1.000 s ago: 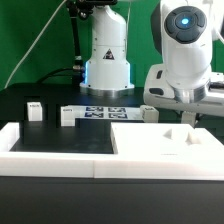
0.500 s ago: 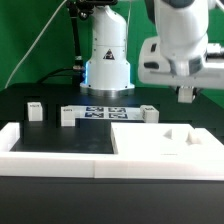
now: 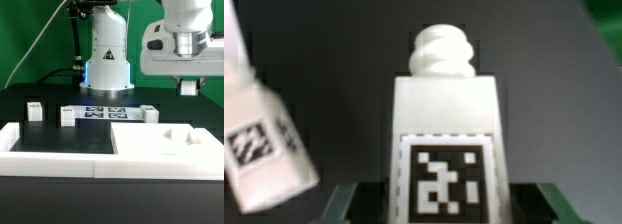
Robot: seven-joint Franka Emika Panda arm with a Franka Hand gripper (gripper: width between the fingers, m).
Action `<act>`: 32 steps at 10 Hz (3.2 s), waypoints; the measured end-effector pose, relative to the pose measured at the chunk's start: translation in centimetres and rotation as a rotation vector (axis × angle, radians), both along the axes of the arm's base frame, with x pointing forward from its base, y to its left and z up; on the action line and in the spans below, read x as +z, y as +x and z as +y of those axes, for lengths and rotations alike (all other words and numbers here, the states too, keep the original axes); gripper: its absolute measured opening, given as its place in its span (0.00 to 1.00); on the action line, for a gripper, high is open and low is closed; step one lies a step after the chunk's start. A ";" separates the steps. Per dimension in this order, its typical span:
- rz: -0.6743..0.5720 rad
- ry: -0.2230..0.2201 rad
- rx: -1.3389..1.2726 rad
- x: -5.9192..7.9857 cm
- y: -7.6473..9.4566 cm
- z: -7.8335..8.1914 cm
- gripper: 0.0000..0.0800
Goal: Assemble one leg
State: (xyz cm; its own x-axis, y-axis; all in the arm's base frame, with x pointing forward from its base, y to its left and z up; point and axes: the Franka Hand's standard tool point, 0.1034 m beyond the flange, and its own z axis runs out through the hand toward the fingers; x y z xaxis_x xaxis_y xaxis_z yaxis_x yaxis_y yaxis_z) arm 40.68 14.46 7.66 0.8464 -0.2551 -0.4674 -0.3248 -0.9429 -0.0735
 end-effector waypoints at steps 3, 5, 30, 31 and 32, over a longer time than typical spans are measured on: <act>-0.166 -0.045 0.128 1.1 1.4 -3.1 0.36; -0.273 -0.053 0.146 2.2 2.5 -4.4 0.36; -1.062 -0.154 0.432 2.5 12.6 -3.7 0.36; -1.004 -0.143 0.430 1.8 13.6 -3.9 0.36; -1.027 -0.148 0.427 2.3 15.4 -4.1 0.36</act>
Offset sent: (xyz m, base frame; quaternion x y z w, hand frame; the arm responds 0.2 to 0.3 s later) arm 0.0124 -0.0468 0.0233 -0.0283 0.1987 -0.0939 0.9751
